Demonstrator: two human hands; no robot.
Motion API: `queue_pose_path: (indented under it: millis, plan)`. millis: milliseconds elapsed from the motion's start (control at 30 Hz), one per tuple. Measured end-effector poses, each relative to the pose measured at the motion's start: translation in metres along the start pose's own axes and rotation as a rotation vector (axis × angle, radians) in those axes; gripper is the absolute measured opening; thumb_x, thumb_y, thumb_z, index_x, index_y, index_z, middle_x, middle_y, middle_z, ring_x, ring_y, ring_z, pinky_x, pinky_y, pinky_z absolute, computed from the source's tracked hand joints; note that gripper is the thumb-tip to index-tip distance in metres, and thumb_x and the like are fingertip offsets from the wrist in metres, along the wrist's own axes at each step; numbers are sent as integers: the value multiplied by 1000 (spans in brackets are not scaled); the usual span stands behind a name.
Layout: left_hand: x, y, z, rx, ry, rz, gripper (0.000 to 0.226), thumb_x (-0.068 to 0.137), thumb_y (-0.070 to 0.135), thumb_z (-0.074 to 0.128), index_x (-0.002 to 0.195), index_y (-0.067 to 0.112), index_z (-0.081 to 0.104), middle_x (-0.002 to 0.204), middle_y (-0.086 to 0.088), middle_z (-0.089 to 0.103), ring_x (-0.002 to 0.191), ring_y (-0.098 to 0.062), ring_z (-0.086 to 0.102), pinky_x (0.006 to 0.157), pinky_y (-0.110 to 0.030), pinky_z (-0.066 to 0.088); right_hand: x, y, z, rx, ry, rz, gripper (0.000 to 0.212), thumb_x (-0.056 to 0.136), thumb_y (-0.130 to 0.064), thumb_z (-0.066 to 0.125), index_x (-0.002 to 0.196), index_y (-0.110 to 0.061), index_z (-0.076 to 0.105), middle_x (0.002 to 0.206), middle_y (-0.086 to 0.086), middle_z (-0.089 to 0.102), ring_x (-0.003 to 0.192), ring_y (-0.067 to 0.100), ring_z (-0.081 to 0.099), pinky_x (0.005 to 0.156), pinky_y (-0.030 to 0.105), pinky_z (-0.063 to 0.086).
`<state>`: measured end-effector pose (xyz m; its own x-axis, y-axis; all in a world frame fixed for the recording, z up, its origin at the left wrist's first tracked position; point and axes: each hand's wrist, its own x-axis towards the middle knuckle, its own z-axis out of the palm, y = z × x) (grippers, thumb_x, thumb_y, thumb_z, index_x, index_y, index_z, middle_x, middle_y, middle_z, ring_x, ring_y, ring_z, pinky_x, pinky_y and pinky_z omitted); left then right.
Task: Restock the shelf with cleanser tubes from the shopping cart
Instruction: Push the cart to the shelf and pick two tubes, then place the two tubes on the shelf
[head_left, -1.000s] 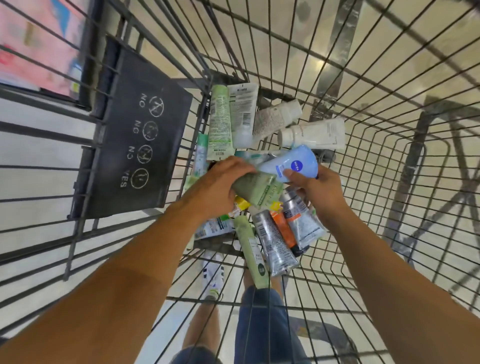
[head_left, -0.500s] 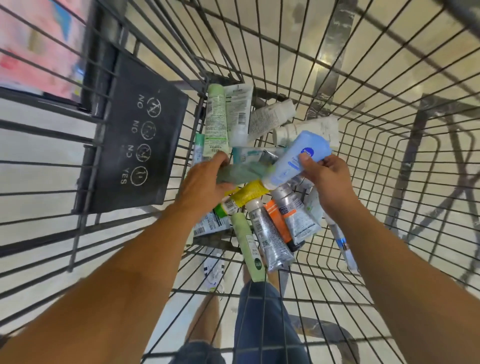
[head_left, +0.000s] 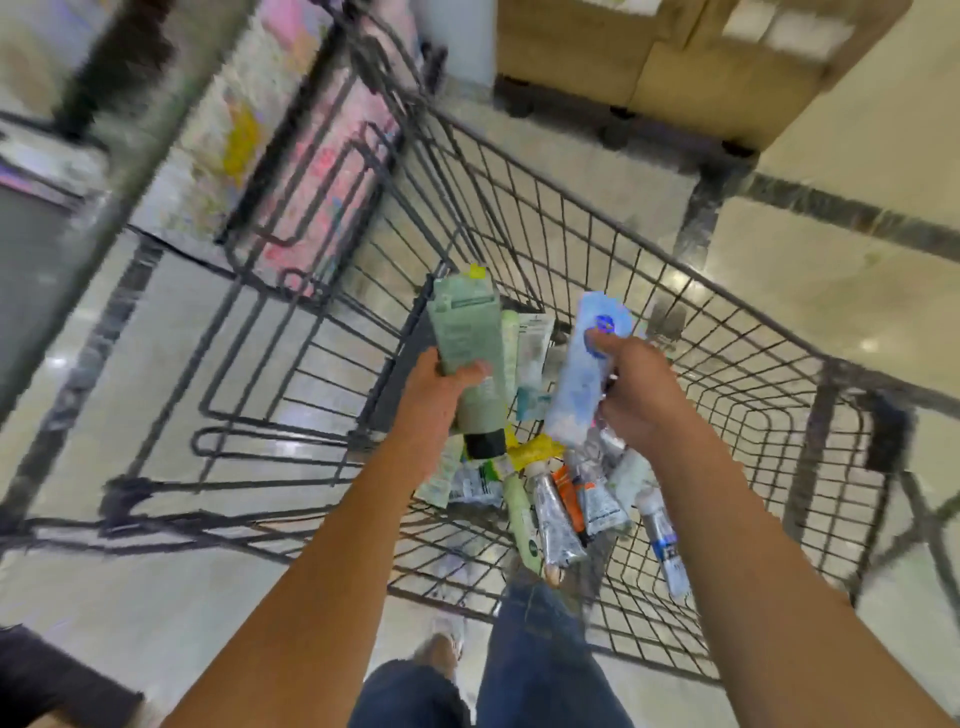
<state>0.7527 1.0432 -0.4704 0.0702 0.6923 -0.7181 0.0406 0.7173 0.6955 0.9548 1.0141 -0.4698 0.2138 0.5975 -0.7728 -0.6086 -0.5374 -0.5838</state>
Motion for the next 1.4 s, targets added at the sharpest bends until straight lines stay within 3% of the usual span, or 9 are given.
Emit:
queue_pose_path:
  millis: [133, 267, 400, 567, 733, 867, 967, 1133, 1400]
  plan:
    - [-53, 52, -14, -33, 30, 119, 36, 87, 3, 67, 122, 12, 63, 112, -6, 72, 103, -29, 67, 88, -46, 56, -51, -35, 47, -152, -199, -130, 28, 88, 11, 55, 111, -4, 61, 88, 12, 66, 71, 22, 64, 66, 34, 55]
    - [-115, 94, -40, -106, 98, 258, 30, 88, 3, 67, 118, 9, 66, 100, -3, 73, 75, -8, 71, 61, -22, 56, -102, -60, 87, -223, -278, -222, 30, 88, -1, 66, 118, 0, 65, 96, 14, 72, 70, 21, 69, 55, 27, 54]
    - [-178, 111, -85, -171, 192, 393, 29, 83, 12, 76, 111, 16, 71, 102, -2, 77, 85, -15, 74, 68, -27, 56, -157, -63, 126, -315, -380, -325, 27, 85, -7, 72, 111, -1, 70, 104, 17, 74, 84, 27, 70, 74, 40, 58]
    - [-254, 101, -158, -282, 311, 522, 32, 85, 10, 74, 116, 13, 69, 103, -3, 77, 85, -16, 74, 66, -27, 57, -236, -32, 190, -402, -509, -438, 20, 84, 0, 72, 104, -2, 71, 93, 9, 76, 77, 22, 70, 64, 30, 57]
    - [-342, 55, -254, -351, 442, 625, 23, 85, 8, 74, 103, 22, 69, 99, 1, 78, 91, -18, 74, 77, -33, 60, -325, 43, 247, -517, -636, -517, 17, 86, 1, 70, 102, -5, 71, 88, 6, 76, 74, 17, 70, 60, 25, 55]
    - [-423, 2, -341, -420, 598, 693, 31, 84, 9, 75, 114, 14, 67, 103, -1, 77, 94, -19, 74, 81, -38, 59, -400, 123, 291, -619, -791, -502, 21, 86, 3, 68, 107, 2, 69, 95, 16, 74, 79, 25, 69, 73, 36, 59]
    - [-483, -41, -404, -466, 739, 733, 33, 83, 9, 76, 114, 15, 65, 105, -2, 76, 90, -15, 73, 81, -38, 58, -453, 186, 324, -657, -930, -489, 14, 85, 6, 68, 94, -5, 71, 80, 6, 75, 67, 15, 69, 67, 30, 58]
    - [-577, -117, -492, -512, 986, 751, 40, 83, 12, 77, 120, 10, 62, 108, -6, 75, 100, -24, 72, 91, -47, 57, -534, 288, 378, -750, -1126, -439, 18, 85, 6, 68, 102, 0, 70, 89, 12, 73, 76, 23, 67, 74, 36, 56]
    - [-698, -230, -584, -649, 1316, 735, 24, 88, 15, 73, 108, 23, 63, 104, 3, 76, 94, -14, 73, 82, -35, 59, -652, 452, 443, -961, -1467, -375, 21, 88, 1, 67, 108, -2, 71, 93, 12, 74, 75, 22, 69, 65, 33, 58]
